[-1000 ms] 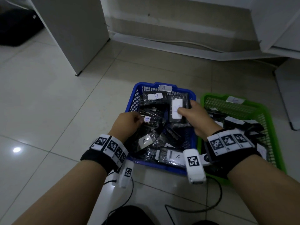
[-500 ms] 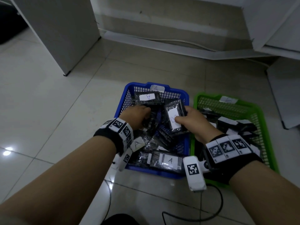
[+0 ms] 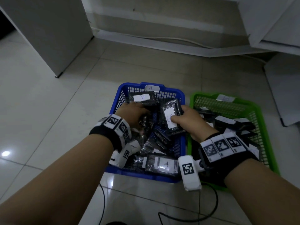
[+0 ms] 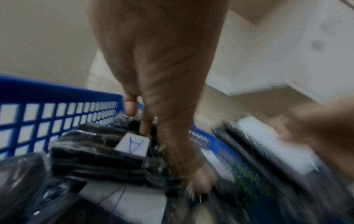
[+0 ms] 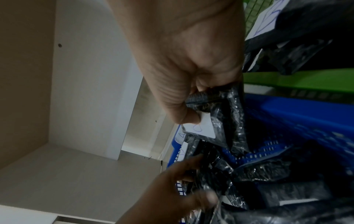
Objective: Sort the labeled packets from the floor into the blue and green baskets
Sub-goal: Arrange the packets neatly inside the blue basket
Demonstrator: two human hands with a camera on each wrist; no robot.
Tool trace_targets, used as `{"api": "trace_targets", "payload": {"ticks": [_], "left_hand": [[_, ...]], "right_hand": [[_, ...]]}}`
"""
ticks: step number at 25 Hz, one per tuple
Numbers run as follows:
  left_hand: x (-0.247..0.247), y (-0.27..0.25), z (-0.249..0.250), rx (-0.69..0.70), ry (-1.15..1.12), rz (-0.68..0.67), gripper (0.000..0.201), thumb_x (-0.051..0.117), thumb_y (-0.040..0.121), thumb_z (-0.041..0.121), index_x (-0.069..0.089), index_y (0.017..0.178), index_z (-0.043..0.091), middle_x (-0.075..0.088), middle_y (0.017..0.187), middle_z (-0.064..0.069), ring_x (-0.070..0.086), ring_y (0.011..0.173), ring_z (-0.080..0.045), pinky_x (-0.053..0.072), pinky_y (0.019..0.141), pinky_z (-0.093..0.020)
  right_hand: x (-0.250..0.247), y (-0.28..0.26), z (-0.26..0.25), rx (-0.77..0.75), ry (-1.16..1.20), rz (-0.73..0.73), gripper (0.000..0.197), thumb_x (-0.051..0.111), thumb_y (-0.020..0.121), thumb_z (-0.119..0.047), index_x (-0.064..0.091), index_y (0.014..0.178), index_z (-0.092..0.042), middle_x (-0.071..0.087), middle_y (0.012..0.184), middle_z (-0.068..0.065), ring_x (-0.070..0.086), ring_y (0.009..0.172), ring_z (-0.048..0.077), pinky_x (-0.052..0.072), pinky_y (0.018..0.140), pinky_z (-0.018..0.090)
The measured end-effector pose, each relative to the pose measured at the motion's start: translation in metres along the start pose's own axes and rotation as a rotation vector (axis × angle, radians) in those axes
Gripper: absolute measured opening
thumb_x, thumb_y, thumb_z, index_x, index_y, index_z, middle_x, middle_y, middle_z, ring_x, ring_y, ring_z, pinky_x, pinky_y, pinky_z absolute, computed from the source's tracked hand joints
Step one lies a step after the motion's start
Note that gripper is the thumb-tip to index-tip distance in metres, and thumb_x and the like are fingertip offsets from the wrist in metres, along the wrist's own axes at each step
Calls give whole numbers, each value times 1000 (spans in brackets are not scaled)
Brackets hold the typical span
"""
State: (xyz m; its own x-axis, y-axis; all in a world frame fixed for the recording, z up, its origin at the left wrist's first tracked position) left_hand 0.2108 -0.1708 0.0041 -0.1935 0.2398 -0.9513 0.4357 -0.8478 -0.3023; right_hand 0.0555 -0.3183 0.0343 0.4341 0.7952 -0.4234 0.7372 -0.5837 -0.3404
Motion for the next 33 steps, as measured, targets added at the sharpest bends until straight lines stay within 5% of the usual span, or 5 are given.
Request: {"api": "trace_targets", "payload": {"ticks": [4,17,22,27,33], "left_hand": [[-20,10,-19,-94,-195,385,31,68,81,39,62,106,22,51,117,-2,48,111,-23,43,93,-37],[-3,31,-37,-223,97,257,60,69,76,24,38,128,21,38,129,-11,42,118,-31,46,87,-43],[-11,-6,-22,-118,-361,508,36,68,82,34,58,113,19,47,119,-3,49,108,-20,46,91,-35],[-20,-52,12,-201,-1431,40,31,68,85,31,59,110,15,70,100,-8,70,87,-19,57,79,-32],[7,-115,-29,-515,-1272,415,32,74,79,30,60,104,17,71,95,-8,69,86,-25,58,78,-41]], "right_hand": [[1,1,2,-3,21,1,18,66,78,-9,62,94,-17,69,100,12,65,92,29,53,82,37],[5,15,9,-1,-62,-17,26,69,77,-16,63,102,-12,69,96,10,63,79,23,48,66,28],[9,10,1,-4,70,-8,27,69,79,-10,60,104,-11,70,98,9,67,86,22,54,79,36],[36,-10,-20,-77,301,-252,35,71,82,-10,62,115,-14,71,102,6,69,95,20,56,87,35],[66,-21,-17,-47,-334,-300,44,60,91,-34,56,129,-13,60,127,4,56,116,20,43,98,30]]}}
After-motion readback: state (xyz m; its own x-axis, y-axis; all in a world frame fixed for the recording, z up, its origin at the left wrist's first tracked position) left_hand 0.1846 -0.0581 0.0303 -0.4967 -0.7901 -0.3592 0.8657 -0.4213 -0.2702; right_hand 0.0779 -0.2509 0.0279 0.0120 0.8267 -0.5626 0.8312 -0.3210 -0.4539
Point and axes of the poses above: each hand's wrist, its own y-axis towards the middle knuckle, its own x-axis out of the palm, z = x × y, the point moved 1 cm from there along y, towards the middle knuckle
